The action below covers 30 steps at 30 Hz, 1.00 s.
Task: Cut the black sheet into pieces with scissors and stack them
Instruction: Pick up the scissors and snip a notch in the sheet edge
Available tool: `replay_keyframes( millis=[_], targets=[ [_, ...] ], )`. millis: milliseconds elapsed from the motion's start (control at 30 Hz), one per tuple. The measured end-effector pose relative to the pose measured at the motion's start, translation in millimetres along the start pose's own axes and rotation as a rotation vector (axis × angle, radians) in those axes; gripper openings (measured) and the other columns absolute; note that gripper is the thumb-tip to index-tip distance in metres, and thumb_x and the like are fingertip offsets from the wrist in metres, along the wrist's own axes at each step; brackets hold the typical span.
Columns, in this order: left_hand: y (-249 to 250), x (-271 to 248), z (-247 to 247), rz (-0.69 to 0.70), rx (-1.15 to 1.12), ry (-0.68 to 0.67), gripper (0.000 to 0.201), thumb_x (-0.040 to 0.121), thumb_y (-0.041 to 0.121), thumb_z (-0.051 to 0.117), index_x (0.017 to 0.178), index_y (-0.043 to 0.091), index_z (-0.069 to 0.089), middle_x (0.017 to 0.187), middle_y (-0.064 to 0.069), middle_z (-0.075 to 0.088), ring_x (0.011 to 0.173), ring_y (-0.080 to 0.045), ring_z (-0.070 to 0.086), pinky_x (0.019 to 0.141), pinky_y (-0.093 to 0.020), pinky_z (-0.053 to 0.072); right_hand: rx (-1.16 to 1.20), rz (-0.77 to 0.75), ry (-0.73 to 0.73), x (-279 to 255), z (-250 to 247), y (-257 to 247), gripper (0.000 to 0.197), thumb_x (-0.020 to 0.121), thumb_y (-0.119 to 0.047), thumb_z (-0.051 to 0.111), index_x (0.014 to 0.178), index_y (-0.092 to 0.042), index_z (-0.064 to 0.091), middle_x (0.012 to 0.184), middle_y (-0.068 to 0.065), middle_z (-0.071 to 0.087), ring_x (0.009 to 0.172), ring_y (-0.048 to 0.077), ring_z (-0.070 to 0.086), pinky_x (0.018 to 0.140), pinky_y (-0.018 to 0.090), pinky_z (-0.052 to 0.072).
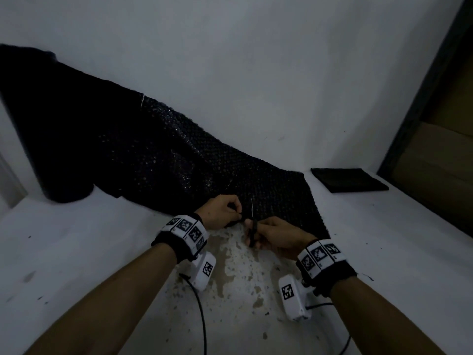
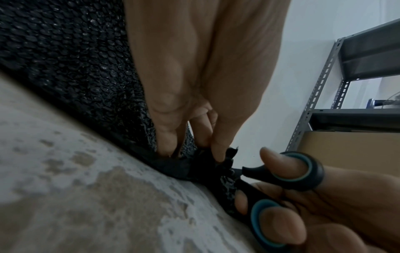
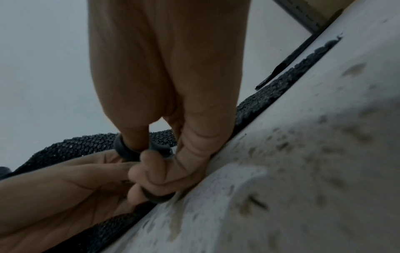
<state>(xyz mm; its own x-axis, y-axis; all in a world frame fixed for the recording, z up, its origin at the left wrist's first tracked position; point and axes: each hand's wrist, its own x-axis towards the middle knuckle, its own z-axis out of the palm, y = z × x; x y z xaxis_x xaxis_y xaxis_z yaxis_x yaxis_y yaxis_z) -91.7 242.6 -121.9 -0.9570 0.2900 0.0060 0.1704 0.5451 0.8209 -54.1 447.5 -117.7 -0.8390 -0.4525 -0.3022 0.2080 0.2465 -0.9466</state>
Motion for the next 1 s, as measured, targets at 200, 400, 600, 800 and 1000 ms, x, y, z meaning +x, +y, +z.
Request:
replay_keyframes(
  millis=[200,400,600,800,1000],
  targets=[
    [1.1,-1.5,-1.4,-0.01,-0.019,0.006,0.013,0.093,0.016,0.067,0.084,0.021,0.059,0.056,0.012,0.058,0.055,-0.007,0.049,0.061,-0.028,0.041,0.002,-0.013,0.026,7.6,-1.4,-0.1,0.033,0.101,-0.033,0.056,0.089,-0.004,0.068,0.079,0.009,0.071,0.06,0.012,0.055,0.062,0.023,0.049],
    [2.6,-4.8,-2.8,-0.022,-0.032,0.006,0.01,0.094,0.015,0.067,0.088,0.017,0.059,0.057,0.013,0.058,0.049,-0.001,0.046,0.057,-0.024,0.039,0.016,-0.017,0.051,9.9,-1.3,2.4,0.033,0.103,-0.029,0.054,0.085,-0.006,0.067,0.079,0.01,0.069,0.058,0.011,0.053,0.057,0.022,0.046],
    [4.2,-5.4,-3.6,-0.024,-0.03,-0.007,0.009,0.094,0.015,0.066,0.089,0.016,0.059,0.059,0.009,0.057,0.051,-0.004,0.047,0.056,-0.026,0.039,0.004,-0.002,0.055,15.9,-2.3,-2.2,0.036,0.099,-0.037,0.058,0.093,-0.003,0.069,0.08,0.009,0.072,0.062,0.012,0.056,0.064,0.026,0.049],
    [2.3,-4.1,-5.4,-0.044,-0.033,-0.005,0.011,0.093,0.015,0.068,0.087,0.019,0.059,0.059,0.011,0.057,0.049,-0.003,0.046,0.055,-0.024,0.039,-0.028,-0.035,0.047,19.2,-2.7,-2.1,0.033,0.1,-0.033,0.057,0.085,-0.006,0.066,0.075,0.007,0.068,0.058,0.012,0.052,0.055,0.02,0.045],
    [6.8,-6.1,-4.5,-0.054,-0.009,0.018,0.009,0.092,0.015,0.069,0.09,0.016,0.061,0.063,0.006,0.056,0.049,-0.001,0.044,0.049,-0.019,0.036,-0.017,-0.04,0.034,16.8,-8.7,0.9,0.03,0.101,-0.032,0.057,0.083,-0.009,0.066,0.073,0.006,0.068,0.055,0.01,0.05,0.055,0.021,0.042]
  ],
)
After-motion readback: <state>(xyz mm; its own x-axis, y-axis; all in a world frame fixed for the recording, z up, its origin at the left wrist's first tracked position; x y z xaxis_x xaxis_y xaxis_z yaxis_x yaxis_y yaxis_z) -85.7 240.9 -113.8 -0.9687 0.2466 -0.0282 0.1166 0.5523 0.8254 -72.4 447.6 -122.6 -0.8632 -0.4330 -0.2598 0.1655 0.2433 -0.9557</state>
